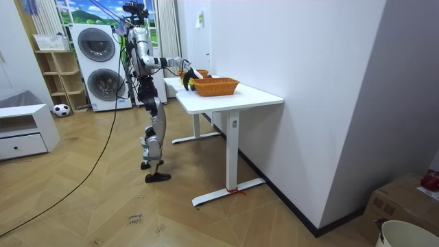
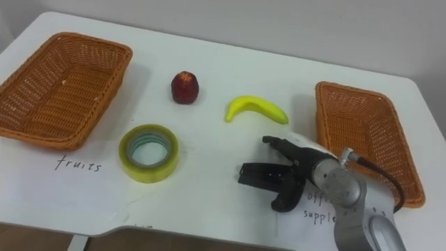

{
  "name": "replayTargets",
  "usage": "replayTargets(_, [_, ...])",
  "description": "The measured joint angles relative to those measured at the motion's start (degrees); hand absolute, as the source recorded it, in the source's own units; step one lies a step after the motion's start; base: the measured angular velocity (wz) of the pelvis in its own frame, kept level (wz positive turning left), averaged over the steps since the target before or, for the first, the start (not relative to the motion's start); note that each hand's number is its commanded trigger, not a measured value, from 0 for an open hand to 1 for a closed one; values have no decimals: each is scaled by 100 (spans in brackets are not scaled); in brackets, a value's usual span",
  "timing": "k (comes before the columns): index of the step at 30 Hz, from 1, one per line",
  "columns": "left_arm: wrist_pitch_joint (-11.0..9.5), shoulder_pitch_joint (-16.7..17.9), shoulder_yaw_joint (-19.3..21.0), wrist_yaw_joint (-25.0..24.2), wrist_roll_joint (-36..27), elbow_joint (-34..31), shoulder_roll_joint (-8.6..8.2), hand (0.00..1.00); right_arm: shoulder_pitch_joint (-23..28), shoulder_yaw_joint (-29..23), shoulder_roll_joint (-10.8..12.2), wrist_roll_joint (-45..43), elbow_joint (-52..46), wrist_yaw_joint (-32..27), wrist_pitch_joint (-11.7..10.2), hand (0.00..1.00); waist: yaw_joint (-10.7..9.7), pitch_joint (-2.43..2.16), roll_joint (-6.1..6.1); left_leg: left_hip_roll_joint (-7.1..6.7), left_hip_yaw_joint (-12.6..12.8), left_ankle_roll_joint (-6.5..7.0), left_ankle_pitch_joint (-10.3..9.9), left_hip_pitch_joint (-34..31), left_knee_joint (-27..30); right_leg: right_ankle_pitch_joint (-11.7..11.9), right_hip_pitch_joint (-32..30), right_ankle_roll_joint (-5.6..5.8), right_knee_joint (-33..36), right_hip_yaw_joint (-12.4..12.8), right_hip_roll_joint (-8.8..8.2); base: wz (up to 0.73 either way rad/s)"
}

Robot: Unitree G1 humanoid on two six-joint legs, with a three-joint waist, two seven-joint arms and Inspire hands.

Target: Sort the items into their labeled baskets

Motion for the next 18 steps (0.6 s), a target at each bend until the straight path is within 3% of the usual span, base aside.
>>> replayTargets(13, [-8, -70, -230, 64, 5, 135, 8, 0, 6, 273, 123, -239, -129, -55, -9, 0, -4, 6, 9, 15, -26, 0, 0, 51, -48, 8, 37, -5, -8, 26, 23, 0])
replayTargets(14, [-8, -94, -230, 63, 5, 135, 8, 0, 6, 297, 123, -242, -144, -59, -9, 22, -3, 6, 10, 16, -26, 0, 0, 61, -60, 8, 39, -5, -8, 31, 26, 0])
replayTargets(15, [-8, -107, -230, 64, 5, 135, 7, 0, 6, 303, 123, -243, -148, -59, -9, 64, -1, 6, 10, 16, -26, 0, 0, 65, -67, 8, 39, -5, -8, 32, 27, 0])
replayTargets(17, [-8, -143, -230, 64, 5, 135, 8, 0, 6, 313, 123, -247, -151, -60, -8, 100, 3, 7, 11, 17, -25, 0, 0, 74, -78, 8, 39, -5, -7, 38, 31, 0])
replayTargets(18, [-8, -147, -230, 64, 5, 135, 8, 0, 7, 314, 123, -247, -154, -60, -8, 100, 2, 7, 12, 17, -25, 0, 0, 75, -78, 8, 39, -5, -7, 39, 32, 0])
